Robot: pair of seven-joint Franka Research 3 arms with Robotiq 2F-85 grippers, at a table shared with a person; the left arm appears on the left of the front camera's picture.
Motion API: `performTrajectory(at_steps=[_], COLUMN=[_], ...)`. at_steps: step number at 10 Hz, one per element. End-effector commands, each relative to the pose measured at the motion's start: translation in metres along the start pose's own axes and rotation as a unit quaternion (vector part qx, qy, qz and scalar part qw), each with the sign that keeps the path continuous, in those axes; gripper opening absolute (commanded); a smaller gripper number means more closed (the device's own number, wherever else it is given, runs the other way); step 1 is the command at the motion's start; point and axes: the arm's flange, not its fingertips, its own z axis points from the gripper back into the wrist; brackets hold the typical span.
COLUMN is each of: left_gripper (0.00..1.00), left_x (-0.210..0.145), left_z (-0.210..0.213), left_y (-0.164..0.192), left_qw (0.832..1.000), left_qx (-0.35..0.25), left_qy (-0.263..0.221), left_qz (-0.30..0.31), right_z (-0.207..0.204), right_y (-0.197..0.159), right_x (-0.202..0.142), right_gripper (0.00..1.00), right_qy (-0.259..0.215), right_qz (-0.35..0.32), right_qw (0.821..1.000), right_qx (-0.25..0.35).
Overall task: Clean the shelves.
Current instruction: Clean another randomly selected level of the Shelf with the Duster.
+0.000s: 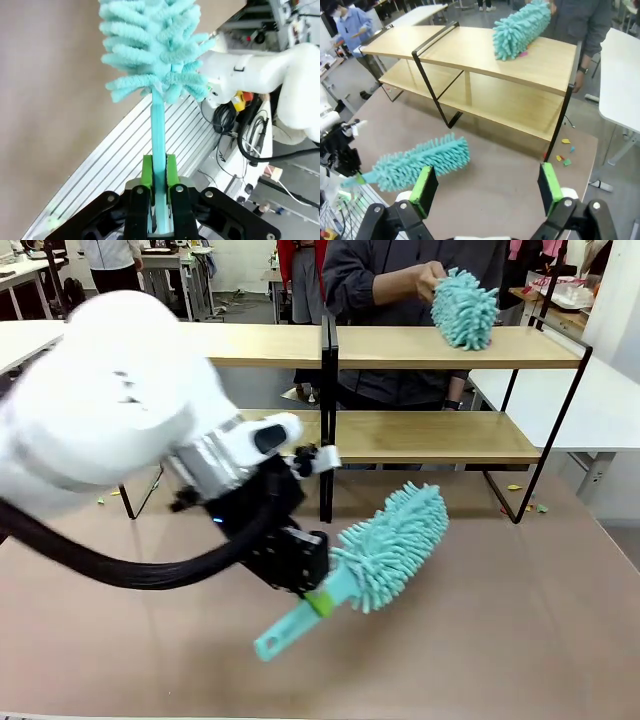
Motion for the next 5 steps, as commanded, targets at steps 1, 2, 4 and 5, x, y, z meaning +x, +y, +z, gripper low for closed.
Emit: performTrajectory(at_steps=[1, 2, 4, 5], left_gripper=[0.12, 0.12, 0.12, 0.12], left_x=[-0.0198, -0.0170, -0.0140, -0.0160], left_z=[0.0063, 0.0040, -0.0006, -0.0018], left_y=[0.0092, 0.0088, 0.0098, 0.0117], left_qw=[1.000, 1.000, 1.000, 1.000], left_qx=[-0.013, -0.003, 0.005, -0.003], left_qy=[-0.014, -0.018, -0.018, -0.015], left_qz=[-0.017, -0.013, -0.006, -0.011], right_z=[-0.0001, -0.0001, -0.0001, -0.0001], right_y=[-0.0002, -0.0002, -0.0002, -0.0002], right_x=[0.0008, 0.0008, 0.0008, 0.0008], right_gripper=[1.00, 1.00, 1.00, 1.00], right_qy=[0.000, 0.000, 0.000, 0.000], right_qz=[0.000, 0.000, 0.000, 0.000], right_qw=[1.000, 1.000, 1.000, 1.000], right_qx=[-0.001, -0.001, -0.001, -0.001])
